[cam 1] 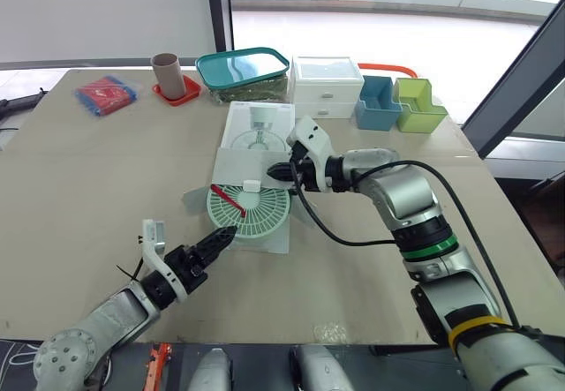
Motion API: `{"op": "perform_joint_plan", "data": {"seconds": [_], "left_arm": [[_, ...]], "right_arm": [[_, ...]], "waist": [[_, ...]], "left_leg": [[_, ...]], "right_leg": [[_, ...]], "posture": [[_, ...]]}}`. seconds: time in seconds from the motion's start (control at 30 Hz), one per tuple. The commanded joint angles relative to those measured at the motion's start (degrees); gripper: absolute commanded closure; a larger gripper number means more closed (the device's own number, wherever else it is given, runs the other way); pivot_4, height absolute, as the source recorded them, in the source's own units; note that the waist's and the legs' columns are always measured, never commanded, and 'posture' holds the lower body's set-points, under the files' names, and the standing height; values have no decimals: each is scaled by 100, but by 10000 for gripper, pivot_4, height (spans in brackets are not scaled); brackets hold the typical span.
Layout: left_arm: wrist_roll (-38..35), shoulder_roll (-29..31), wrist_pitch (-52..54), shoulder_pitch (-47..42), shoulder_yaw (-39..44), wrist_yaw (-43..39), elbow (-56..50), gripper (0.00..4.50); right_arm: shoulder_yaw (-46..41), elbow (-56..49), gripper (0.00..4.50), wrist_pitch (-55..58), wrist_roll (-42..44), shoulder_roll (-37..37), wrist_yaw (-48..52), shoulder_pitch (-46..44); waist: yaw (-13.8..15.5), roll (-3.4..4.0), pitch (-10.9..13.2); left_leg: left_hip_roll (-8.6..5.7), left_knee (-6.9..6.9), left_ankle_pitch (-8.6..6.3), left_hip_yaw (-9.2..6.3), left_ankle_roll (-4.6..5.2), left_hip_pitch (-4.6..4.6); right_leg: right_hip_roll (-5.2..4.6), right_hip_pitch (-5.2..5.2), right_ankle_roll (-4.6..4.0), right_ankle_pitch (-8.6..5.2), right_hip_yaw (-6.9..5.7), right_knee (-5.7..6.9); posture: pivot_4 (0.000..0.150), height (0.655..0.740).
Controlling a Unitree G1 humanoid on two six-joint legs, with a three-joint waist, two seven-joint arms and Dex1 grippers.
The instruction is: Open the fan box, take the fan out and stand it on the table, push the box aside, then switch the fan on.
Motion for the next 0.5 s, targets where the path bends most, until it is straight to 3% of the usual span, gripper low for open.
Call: {"op": "perform_joint_plan", "data": {"seconds": [0.03,0.2,0.5], "left_arm": [[-95,325,-57,5,302,-323,-6,651],[-62,572,-57,-261,349,-547,498,651],[242,325,26,-792,63,-797,1142,651]], "right_arm": [[-22,-90,45000,-114,-4,45,9,-113],[-9,-116,45000,-128,-7,66,1,-82],[-42,-152,45000,-103,-1,17,-2,-64]], "waist": [[0,1,0],[6,2,1],[15,2,1]], "left_leg": [[0,0,0,0,0,0],[-1,-1,0,0,0,0],[0,-4,0,0,1,-2]], "right_leg": [[0,0,0,0,0,0],[0,0,0,0,-1,-1],[-1,-2,0,0,-3,-2]], "posture": [[1500,7400],[1500,7400],[1500,7400]]}}
